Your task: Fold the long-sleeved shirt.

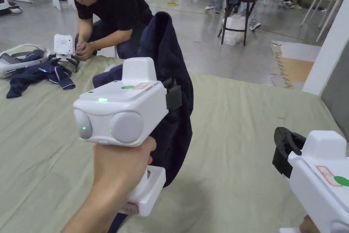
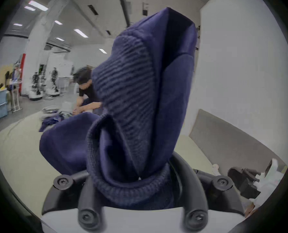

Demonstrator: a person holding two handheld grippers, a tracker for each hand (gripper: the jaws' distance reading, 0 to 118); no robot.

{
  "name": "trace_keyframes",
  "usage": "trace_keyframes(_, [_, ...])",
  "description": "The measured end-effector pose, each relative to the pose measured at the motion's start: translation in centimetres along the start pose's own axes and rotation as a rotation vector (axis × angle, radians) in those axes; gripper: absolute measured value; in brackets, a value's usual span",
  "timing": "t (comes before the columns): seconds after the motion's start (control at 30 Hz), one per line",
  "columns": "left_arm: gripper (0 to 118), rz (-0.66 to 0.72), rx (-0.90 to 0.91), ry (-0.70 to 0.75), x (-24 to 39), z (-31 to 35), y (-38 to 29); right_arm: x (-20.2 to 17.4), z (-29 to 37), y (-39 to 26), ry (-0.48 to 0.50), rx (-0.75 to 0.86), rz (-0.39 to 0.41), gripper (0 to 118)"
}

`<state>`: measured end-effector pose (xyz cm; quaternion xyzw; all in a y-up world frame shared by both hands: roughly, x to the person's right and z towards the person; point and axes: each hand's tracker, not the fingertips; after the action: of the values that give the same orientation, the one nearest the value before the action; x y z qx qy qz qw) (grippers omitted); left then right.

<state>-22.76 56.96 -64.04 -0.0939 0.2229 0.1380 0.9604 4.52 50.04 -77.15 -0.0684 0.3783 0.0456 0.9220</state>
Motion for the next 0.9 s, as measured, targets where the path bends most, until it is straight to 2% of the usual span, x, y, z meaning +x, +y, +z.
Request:
trace_keyframes(0.13, [37,-0.053,-0.154,-0.053,6.4,-5.4,-6.0,3.9,1.9,-0.8,-0.085,-0.025,-0.015,0])
trace_keyframes(0.33, [37,-0.198,-0.484,-0.091,14.8,-12.3,-20.1,8.6,3.4,-3.9,-0.179,-0.107,-0.053,0])
trace_keyframes(0.4, [37,-0.199,-0.571,-0.117,16.7,-13.6,-23.7,9.8,3.6,-5.1,-0.209,-0.154,-0.063,0])
trace_keyframes(0.53, [39,-0.298,-0.58,-0.167,19.4,-12.8,-26.6,11.6,3.5,-7.3,-0.232,-0.215,-0.063,0])
trace_keyframes(0.57, [46,-0.334,-0.558,-0.17,19.8,-12.1,-26.5,11.9,3.4,-7.7,-0.235,-0.219,-0.068,0])
trace_keyframes(0.6, [60,-0.347,-0.549,-0.175,20.1,-11.8,-26.4,12.1,3.4,-8.0,-0.24,-0.229,-0.077,0])
trace_keyframes(0.67, [104,-0.374,-0.548,-0.215,20.0,-11.1,-25.5,12.6,3.2,-8.4,-0.244,-0.235,-0.104,0])
trace_keyframes(0.7, [111,-0.359,-0.523,-0.212,19.9,-9.9,-24.8,12.7,3.3,-8.4,-0.242,-0.228,-0.114,0])
trace_keyframes(0.73, [106,-0.355,-0.477,-0.221,19.4,-8.6,-23.7,12.6,3.3,-8.3,-0.25,-0.221,-0.12,0])
trace_keyframes(0.8, [107,-0.371,-0.441,-0.235,18.5,-6.7,-21.4,12.5,3.8,-7.6,-0.251,-0.196,-0.133,0])
trace_keyframes(0.9, [110,-0.258,-0.353,-0.235,15.1,-3.4,-17.9,12.1,4.1,-6.2,-0.247,-0.163,-0.139,0])
